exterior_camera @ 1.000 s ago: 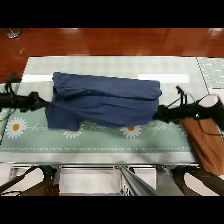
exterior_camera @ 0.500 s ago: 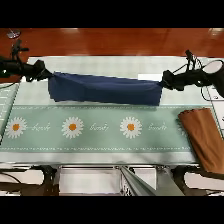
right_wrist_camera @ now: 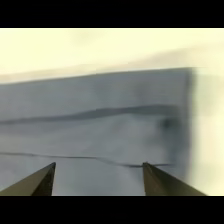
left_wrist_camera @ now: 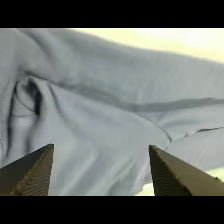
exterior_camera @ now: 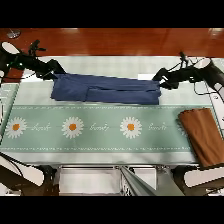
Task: Fold the shirts.
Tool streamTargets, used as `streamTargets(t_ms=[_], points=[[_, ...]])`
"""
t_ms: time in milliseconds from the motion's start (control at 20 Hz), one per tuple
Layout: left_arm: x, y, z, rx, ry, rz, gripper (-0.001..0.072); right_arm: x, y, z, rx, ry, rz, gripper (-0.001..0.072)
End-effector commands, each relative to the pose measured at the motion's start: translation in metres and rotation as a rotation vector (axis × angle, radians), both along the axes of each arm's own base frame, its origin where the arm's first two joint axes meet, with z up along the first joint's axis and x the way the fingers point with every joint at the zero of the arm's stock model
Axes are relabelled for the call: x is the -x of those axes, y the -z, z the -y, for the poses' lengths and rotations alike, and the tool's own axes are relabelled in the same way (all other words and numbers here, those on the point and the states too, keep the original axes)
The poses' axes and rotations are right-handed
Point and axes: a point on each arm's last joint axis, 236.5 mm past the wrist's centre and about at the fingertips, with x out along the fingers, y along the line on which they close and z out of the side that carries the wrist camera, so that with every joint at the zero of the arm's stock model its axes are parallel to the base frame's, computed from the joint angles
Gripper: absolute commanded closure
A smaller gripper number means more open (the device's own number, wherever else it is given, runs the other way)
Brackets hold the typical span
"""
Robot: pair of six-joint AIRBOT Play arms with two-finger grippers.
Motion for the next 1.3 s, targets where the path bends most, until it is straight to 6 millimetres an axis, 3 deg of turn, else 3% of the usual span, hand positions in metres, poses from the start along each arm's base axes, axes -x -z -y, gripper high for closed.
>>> streamTargets(t_ms=[0,50,100,200,350,500,550,600,650,700,750,850,900,1000,1150,1250], points=[[0.026,0.001,-0.068,-0.162,-0.067,-0.127,0.0006,0.025,0.005,0.055,0.034,0.034,-0.102,0.0086],[0.027,-0.007,-0.087,-0.161,-0.137,-0.123,0.0007,0.04,0.015,0.074,0.053,0.071,-0.176,0.0086],[0.022,-0.016,-0.096,-0.138,-0.196,-0.093,0.0007,0.05,0.025,0.08,0.046,0.099,-0.22,0.0086],[0.006,-0.04,-0.089,-0.076,-0.246,0.024,0.0007,0.056,0.042,0.058,-0.029,0.093,-0.254,0.0087],[-0.012,-0.067,-0.051,-0.05,-0.217,0.166,0.0006,0.044,0.055,0.008,-0.133,0.043,-0.247,0.0087],[-0.015,-0.074,-0.005,-0.055,-0.098,0.213,0.0006,0.039,0.062,-0.028,-0.192,0.02,-0.254,0.0088],[-0.015,-0.072,0.01,-0.054,-0.06,0.216,0.0006,0.039,0.062,-0.038,-0.203,0.01,-0.253,0.0112],[-0.016,-0.07,0.022,-0.055,-0.032,0.221,0.0007,0.035,0.06,-0.044,-0.201,0.007,-0.239,0.026],[-0.016,-0.069,0.033,-0.049,-0.017,0.223,0.001,0.029,0.052,-0.048,-0.207,-0.005,-0.22,0.055],[-0.015,-0.069,0.045,-0.031,0.0,0.217,0.0131,0.026,0.04,-0.052,-0.212,-0.043,-0.191,0.0684],[-0.009,-0.069,0.056,-0.012,0.024,0.202,0.0644,0.025,0.023,-0.054,-0.203,-0.095,-0.151,0.0683],[0.0,-0.075,0.081,0.046,0.083,0.191,0.0685,0.03,-0.01,-0.04,-0.1,-0.154,-0.078,0.0684],[0.005,-0.081,0.097,0.096,0.104,0.184,0.0685,0.04,-0.027,-0.026,0.005,-0.194,-0.044,0.0684],[0.019,-0.094,0.143,0.177,0.223,0.211,0.0685,0.066,-0.068,-0.02,0.144,-0.249,0.038,0.0684],[0.05,-0.075,0.2,0.08,0.399,0.187,0.0686,0.121,-0.127,-0.032,0.178,-0.249,0.166,0.0684],[0.069,-0.063,0.246,0.029,0.48,0.199,0.0686,0.157,-0.153,-0.039,0.175,-0.229,0.226,0.0684]])
